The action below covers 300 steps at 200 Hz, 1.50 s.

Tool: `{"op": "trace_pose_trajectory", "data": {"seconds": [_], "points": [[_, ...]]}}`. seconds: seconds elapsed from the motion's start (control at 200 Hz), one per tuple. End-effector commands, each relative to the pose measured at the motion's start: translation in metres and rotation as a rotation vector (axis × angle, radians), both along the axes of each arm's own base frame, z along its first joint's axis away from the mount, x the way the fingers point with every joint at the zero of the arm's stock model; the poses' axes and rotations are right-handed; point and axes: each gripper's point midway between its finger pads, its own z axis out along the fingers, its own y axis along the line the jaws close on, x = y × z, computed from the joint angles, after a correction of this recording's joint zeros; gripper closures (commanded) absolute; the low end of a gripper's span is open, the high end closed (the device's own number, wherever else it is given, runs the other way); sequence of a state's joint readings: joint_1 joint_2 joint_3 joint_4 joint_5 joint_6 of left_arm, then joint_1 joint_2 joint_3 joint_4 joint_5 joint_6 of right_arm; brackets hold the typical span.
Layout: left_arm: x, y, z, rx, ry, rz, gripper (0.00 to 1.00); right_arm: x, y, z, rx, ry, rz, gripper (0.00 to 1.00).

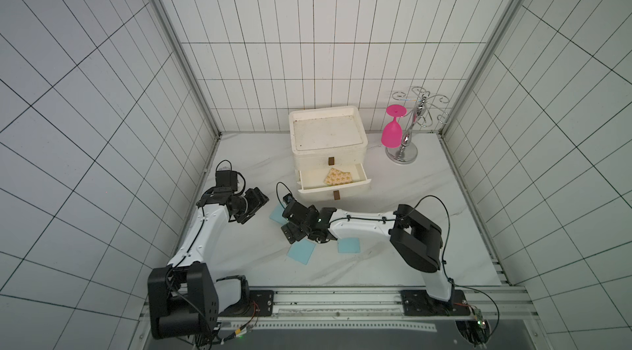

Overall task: Please put the sticky notes in the drawer by color
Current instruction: Pick up the sticky notes from the center of the board.

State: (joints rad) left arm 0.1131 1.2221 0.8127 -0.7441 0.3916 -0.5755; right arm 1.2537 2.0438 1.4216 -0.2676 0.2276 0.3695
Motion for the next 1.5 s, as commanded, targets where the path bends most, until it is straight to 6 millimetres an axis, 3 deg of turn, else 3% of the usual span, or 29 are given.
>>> {"op": "trace_pose_trajectory", "data": {"seconds": [0.0, 0.27, 0.535, 0.894, 1.099, 1.344, 1.494], "points": [[0.002, 0.0, 0.007, -0.001, -0.032, -0.006, 0.24, 0.008, -0.008, -0.006, -0.032, 0.013, -0.017, 0.02], [0.002, -0.001, 0.008, -0.004, -0.036, -0.008, 0.24, 0.004, -0.002, -0.032, -0.036, 0.098, 0.015, 0.02], [0.002, -0.001, 0.009, -0.005, -0.036, -0.011, 0.24, -0.004, 0.001, -0.043, -0.052, 0.131, 0.035, 0.03], [0.002, -0.002, 0.008, -0.011, -0.036, -0.016, 0.24, -0.007, -0.007, -0.039, -0.102, 0.089, 0.035, 0.22], [0.003, -0.01, 0.02, -0.041, -0.087, -0.057, 0.24, -0.007, -0.011, -0.01, -0.053, 0.062, 0.028, 0.27], [0.002, -0.026, 0.046, -0.109, -0.181, -0.13, 0.25, -0.011, -0.016, 0.053, 0.087, 0.031, 0.031, 0.29], [-0.002, -0.041, 0.072, -0.182, -0.265, -0.195, 0.25, -0.021, -0.024, 0.094, 0.179, 0.031, 0.056, 0.29]]}}
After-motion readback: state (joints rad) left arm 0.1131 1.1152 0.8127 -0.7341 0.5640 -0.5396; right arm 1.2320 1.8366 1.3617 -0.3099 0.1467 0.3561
